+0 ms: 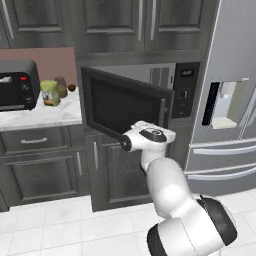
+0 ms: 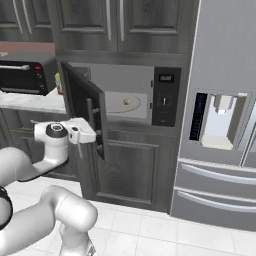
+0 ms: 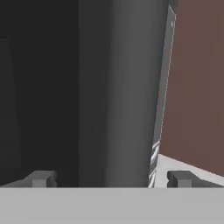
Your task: Close the microwave door.
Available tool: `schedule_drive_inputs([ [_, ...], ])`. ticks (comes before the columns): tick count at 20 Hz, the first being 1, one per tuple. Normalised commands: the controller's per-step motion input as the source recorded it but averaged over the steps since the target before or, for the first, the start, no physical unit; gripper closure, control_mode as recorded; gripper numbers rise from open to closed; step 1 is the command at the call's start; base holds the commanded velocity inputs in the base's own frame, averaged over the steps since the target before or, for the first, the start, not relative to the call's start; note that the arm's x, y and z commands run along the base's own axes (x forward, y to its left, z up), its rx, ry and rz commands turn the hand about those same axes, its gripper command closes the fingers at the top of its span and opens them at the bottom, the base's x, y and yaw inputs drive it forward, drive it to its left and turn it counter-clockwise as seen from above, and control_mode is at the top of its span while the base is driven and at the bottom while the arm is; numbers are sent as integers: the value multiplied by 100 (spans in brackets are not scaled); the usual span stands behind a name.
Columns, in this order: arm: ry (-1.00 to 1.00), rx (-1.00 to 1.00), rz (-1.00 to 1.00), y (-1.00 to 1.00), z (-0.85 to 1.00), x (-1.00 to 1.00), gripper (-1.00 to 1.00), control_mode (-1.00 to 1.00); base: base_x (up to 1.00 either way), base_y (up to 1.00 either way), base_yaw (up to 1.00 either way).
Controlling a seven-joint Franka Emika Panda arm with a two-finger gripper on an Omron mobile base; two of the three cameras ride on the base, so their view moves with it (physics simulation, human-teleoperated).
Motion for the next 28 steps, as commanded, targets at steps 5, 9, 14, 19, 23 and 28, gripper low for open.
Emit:
schedule_drive_inputs([
  [5,22,3,22,-59,1,77,-100,-100,0,0,0],
  [9,18,12,25,-77,11,67,-100,-100,0,0,0],
  [14,10,10,22,-40,48,40,-100,-100,0,0,0],
  [19,7,0,15,-1,81,33,-100,-100,0,0,0],
  [23,13,0,8,2,87,62,-100,-100,0,0,0],
  [28,13,0,0,0,77,83,-100,-100,0,0,0],
])
